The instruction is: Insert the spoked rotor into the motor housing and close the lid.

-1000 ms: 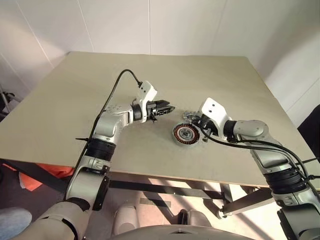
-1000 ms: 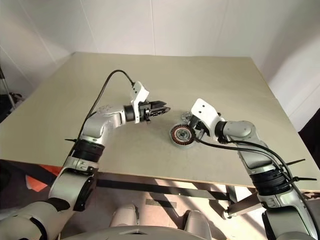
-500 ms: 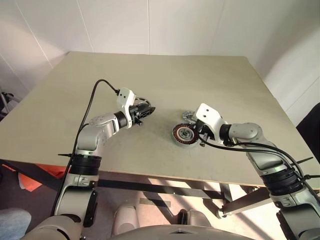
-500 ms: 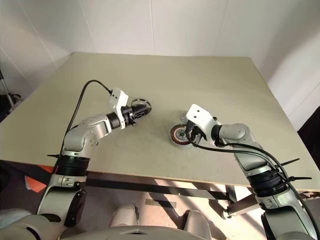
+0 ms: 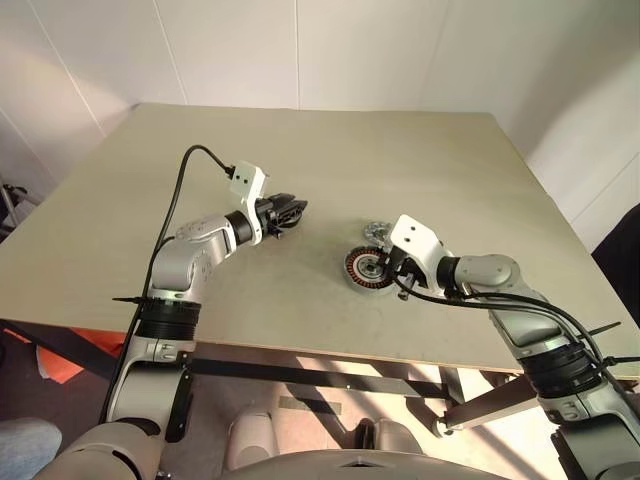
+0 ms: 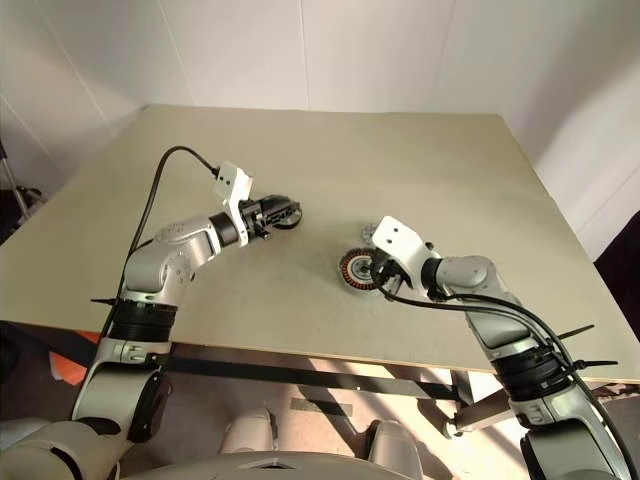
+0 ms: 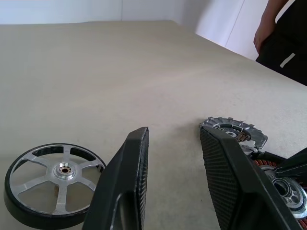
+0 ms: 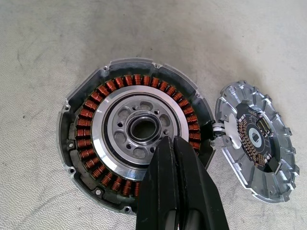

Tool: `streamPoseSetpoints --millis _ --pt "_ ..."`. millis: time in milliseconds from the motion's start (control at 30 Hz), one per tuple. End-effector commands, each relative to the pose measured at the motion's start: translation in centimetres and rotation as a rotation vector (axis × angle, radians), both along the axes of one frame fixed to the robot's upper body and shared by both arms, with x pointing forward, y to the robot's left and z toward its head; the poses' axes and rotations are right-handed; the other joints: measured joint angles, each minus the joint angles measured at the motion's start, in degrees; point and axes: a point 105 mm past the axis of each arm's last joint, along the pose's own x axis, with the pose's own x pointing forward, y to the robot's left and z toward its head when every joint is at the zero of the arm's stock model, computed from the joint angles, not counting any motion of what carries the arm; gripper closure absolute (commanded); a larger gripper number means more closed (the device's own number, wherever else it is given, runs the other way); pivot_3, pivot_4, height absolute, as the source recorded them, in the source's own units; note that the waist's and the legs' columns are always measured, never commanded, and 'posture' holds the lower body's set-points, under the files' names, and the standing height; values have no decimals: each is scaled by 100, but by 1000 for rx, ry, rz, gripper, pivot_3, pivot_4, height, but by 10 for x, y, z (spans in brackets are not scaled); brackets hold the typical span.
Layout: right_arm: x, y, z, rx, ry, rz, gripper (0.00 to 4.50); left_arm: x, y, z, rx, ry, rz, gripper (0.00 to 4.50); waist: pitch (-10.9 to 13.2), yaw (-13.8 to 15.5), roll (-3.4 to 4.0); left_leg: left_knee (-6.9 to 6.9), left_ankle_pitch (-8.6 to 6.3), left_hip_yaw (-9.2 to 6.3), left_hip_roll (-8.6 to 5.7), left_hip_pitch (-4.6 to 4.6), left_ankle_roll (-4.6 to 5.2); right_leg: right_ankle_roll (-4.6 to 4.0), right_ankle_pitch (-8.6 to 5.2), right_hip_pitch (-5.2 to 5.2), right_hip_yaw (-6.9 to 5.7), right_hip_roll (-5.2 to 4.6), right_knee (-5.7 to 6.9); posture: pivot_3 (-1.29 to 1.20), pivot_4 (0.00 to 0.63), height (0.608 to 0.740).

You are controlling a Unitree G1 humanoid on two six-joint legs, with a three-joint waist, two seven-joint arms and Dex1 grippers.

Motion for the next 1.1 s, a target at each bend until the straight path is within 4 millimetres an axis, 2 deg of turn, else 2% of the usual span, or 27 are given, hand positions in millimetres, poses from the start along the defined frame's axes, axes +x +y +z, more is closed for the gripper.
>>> streamPoseSetpoints --millis 33,200,333,433,533,767,967,1100 --pt "-1 2 4 -1 -14 8 4491 4 -1 17 -4 -65 -3 2723 0 0 0 0 0 0 0 0 0 0 0 0 0 0 0 0 0 740" --pt "6 2 8 -6 -42 -4 4491 4 0 16 0 -66 -2 2723 0 0 0 0 0 0 0 -1 0 0 0 0 0 0 0 0 0 740" --pt "19 -1 30 -6 -120 -31 4491 2 -3 11 11 -63 -5 2723 0 -1 0 1 0 0 0 -2 -1 -1 0 -1 0 0 1 0 0 740" --pt "12 8 41 13 -133 23 4491 2 -2 10 5 -58 -5 2723 0 3 0 1 1 0 0 -2 -1 -1 0 -1 0 0 1 0 0 740" --pt "6 12 44 12 -132 57 4491 2 0 11 1 -55 -11 2723 0 4 0 0 0 0 0 -4 0 1 -1 -2 0 0 0 0 0 740" --pt "-9 11 23 10 -46 75 4491 2 2 10 9 -50 -11 2723 0 11 0 0 0 0 0 -3 0 2 -1 0 0 0 0 0 0 740" --pt "-2 4 -5 -8 15 8 4491 0 -2 9 16 -50 -21 2723 -1 -14 0 0 1 0 1 2 -2 2 -1 0 2 2 3 0 0 740" --pt "-4 8 6 22 -6 38 4491 -1 -3 7 19 -47 -26 2723 -2 -17 0 1 2 0 1 7 -3 2 -1 4 2 2 4 0 0 740"
